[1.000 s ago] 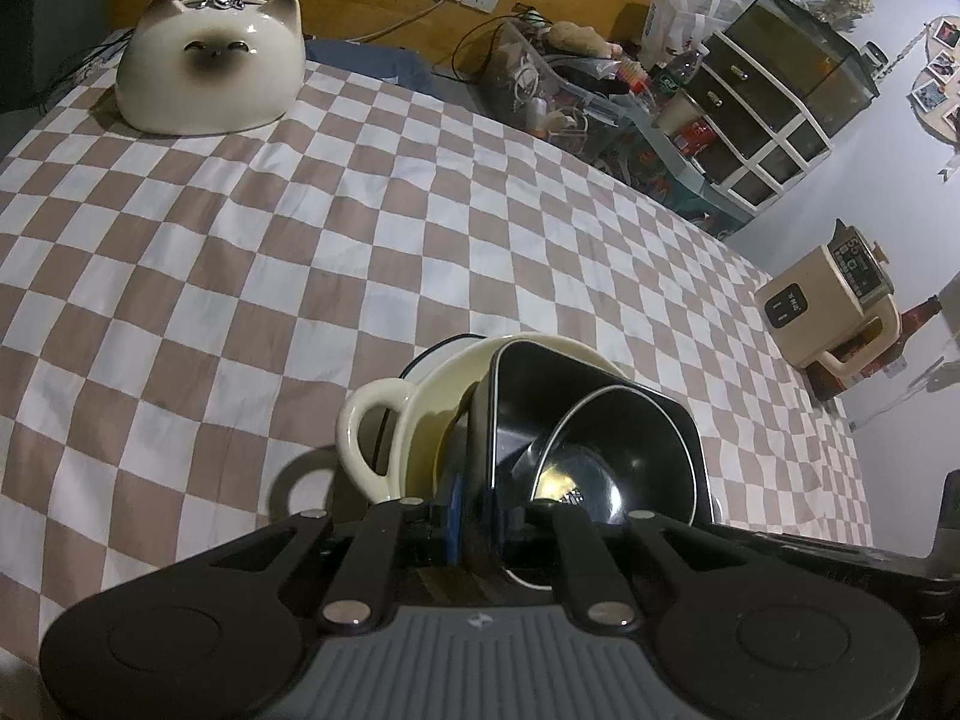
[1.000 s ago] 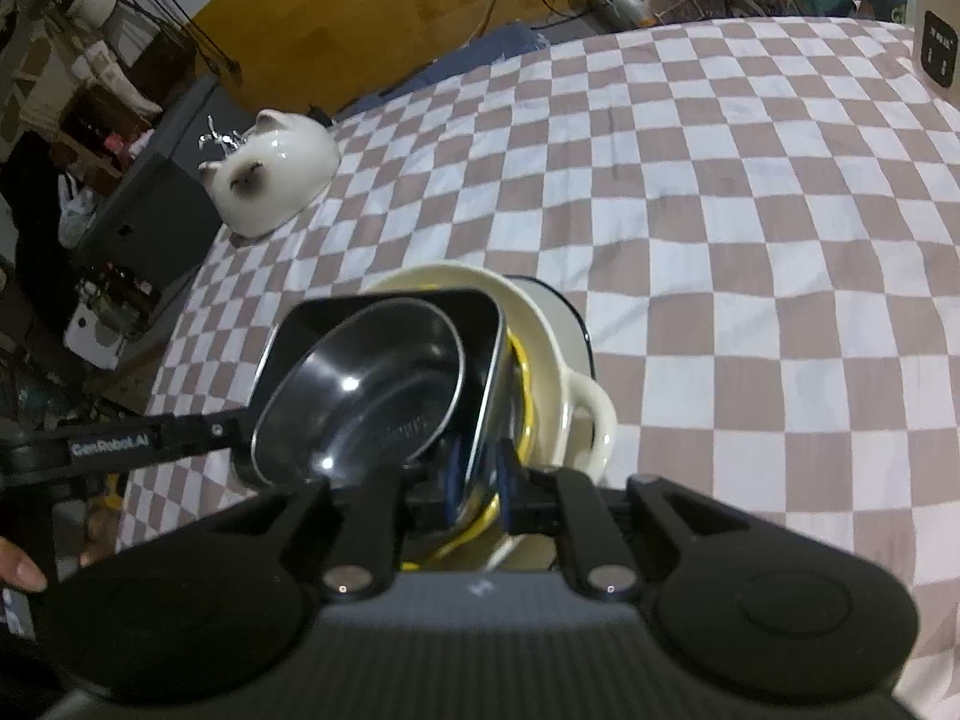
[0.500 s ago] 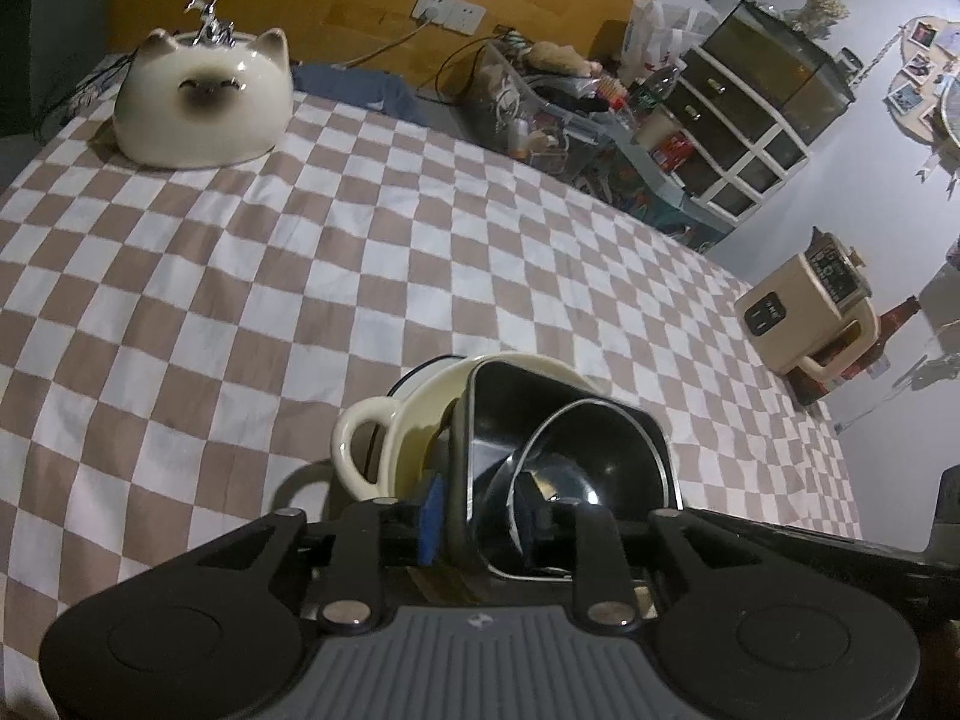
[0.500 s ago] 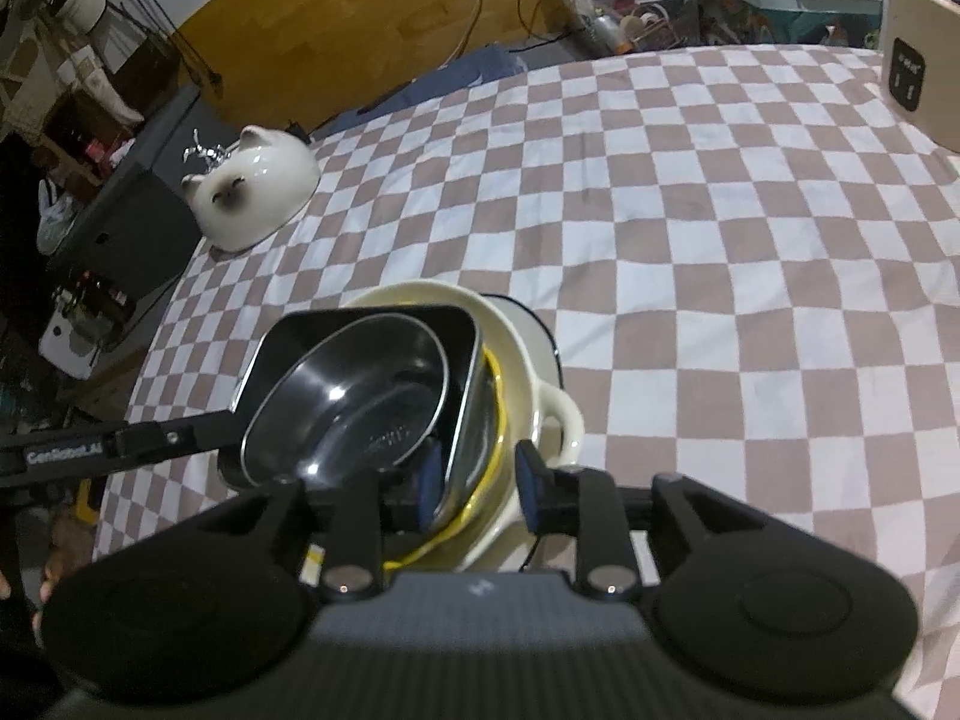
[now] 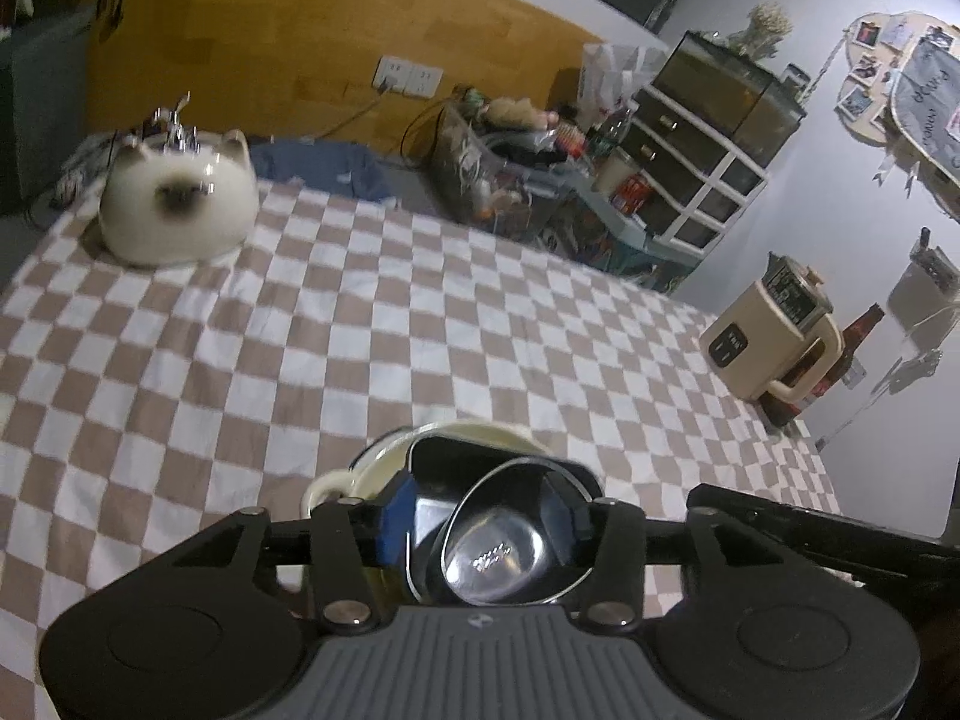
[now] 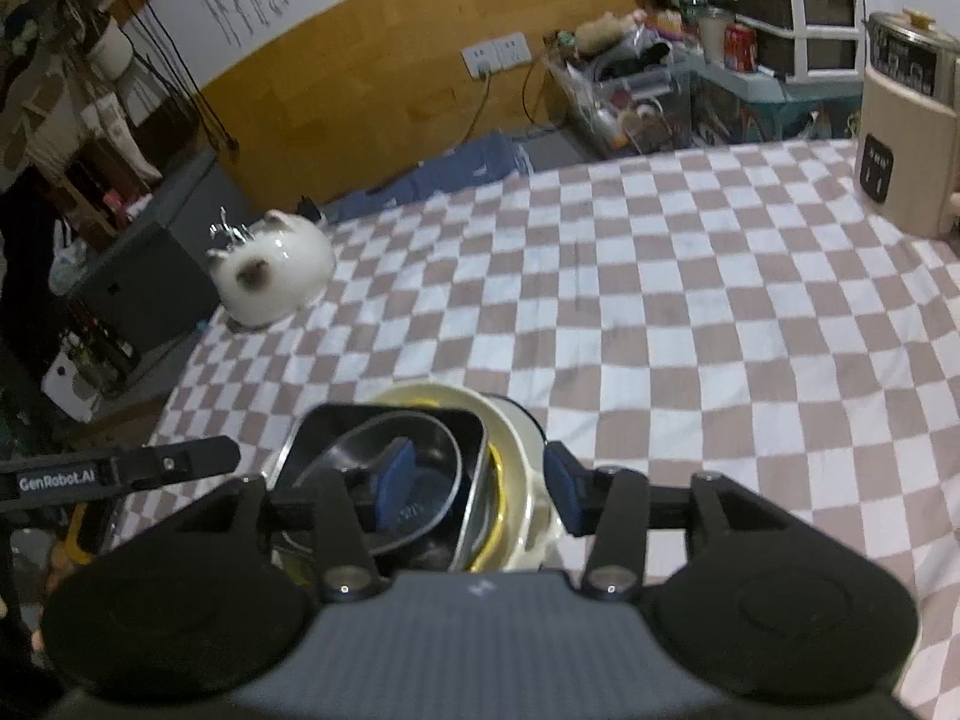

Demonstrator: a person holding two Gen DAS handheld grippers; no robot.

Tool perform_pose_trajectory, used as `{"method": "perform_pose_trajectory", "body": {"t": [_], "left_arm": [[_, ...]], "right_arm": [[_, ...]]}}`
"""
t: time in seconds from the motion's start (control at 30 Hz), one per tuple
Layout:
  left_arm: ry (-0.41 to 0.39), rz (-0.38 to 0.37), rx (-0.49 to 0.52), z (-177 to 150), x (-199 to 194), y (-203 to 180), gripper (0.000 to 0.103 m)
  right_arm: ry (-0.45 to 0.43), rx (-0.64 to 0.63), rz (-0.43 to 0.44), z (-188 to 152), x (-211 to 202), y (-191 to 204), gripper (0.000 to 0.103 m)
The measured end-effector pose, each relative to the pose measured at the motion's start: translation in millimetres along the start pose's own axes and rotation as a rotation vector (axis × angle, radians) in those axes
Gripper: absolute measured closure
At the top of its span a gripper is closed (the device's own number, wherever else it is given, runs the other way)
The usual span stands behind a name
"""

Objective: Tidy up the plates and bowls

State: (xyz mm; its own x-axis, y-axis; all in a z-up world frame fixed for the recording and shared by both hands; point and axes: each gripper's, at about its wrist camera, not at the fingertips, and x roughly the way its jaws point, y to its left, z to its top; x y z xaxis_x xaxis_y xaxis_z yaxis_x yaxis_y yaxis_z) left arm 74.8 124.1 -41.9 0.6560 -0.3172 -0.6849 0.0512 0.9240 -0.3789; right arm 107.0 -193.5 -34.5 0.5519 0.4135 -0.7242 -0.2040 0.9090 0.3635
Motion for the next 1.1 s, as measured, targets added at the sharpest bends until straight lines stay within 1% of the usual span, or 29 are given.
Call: {"method": "perform_pose_trajectory", "body": {"t": [0.1,0.17,0.3,0.37,0.43,0.47,0.53,0.67,0.8,0.93,1.1], "left_arm": [[-0.032,0.001,0.013,2.3,-12.3,-7.1,0.041],[-0.053,0.005,0.028,2.8,-21.0,-13.4,0.027],[-0.078,0.005,0.048,1.4,-39.8,-23.8,0.019],[-0.094,0.005,0.057,-0.2,-50.4,-28.1,0.012],[-0.111,0.007,0.066,-2.9,-60.5,-32.1,0.008],[-0.123,0.011,0.068,-4.9,-67.0,-34.4,0.006],[-0.138,0.022,0.061,-8.6,-78.5,-38.4,0.004],[-0.171,0.031,0.059,-20.6,-103.3,-47.4,0.000],[-0.188,0.048,0.064,-37.2,-126.2,-55.9,0.000],[-0.202,0.057,0.058,-56.4,-149.0,-60.8,0.000],[-0.216,0.064,0.040,-85.5,-175.9,-65.5,0.000]], "right_arm": [[-0.033,0.003,0.009,1.6,-10.7,0.6,0.044],[-0.056,0.000,0.014,2.1,-21.0,1.2,0.042],[-0.107,-0.005,0.007,-1.9,-40.0,0.7,0.036],[-0.124,-0.002,0.002,-5.1,-50.0,1.0,0.034],[-0.139,0.000,-0.003,-10.0,-57.7,2.8,0.030],[-0.148,-0.002,-0.006,-12.9,-63.2,3.2,0.027],[-0.168,-0.015,-0.008,-17.6,-72.6,5.0,0.024],[-0.205,-0.032,-0.002,-24.4,-92.6,9.3,0.009],[-0.244,-0.046,0.011,-35.2,-118.5,14.3,0.002],[-0.260,-0.059,0.003,-47.2,-133.3,18.0,0.001],[-0.262,-0.067,-0.008,-71.6,-153.3,21.5,0.001]]}}
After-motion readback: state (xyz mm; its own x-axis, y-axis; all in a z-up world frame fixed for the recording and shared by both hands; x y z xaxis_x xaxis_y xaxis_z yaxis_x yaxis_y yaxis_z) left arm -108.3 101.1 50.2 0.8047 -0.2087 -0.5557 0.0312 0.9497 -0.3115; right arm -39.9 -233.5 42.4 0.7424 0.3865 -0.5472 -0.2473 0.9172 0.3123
